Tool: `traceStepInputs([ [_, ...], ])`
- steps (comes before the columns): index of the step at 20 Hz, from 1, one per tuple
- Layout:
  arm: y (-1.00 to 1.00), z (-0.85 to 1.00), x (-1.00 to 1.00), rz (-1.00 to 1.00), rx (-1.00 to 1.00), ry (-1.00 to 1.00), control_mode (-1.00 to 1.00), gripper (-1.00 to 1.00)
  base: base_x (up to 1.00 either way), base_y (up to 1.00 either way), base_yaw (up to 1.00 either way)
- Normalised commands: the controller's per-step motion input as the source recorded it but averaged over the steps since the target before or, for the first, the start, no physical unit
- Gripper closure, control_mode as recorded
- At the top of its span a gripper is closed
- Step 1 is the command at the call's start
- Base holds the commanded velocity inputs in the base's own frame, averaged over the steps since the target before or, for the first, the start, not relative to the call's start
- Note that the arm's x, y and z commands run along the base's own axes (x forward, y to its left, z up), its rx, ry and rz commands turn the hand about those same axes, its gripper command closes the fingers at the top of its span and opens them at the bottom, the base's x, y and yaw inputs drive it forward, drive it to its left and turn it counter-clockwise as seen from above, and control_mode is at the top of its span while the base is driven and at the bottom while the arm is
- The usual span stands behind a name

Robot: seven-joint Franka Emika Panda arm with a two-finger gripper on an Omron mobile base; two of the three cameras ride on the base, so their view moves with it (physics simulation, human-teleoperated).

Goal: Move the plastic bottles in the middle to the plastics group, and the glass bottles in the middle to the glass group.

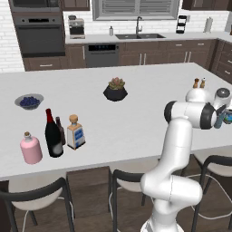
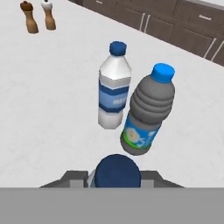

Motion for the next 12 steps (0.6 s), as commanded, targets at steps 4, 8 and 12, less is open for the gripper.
traceStepInputs([
  [4,0.0,-0.47,0.0,0.0,0.0,-0.03,-1.0,1.0,0.0,0.0,0.0],
  [8,0.0,-0.38,0.0,0.0,0.0,-0.04,-1.0,1.0,0.0,0.0,0.0],
  [12,0.0,-0.04,0.0,0.0,0.0,-0.02,-1.0,1.0,0.0,0.0,0.0],
])
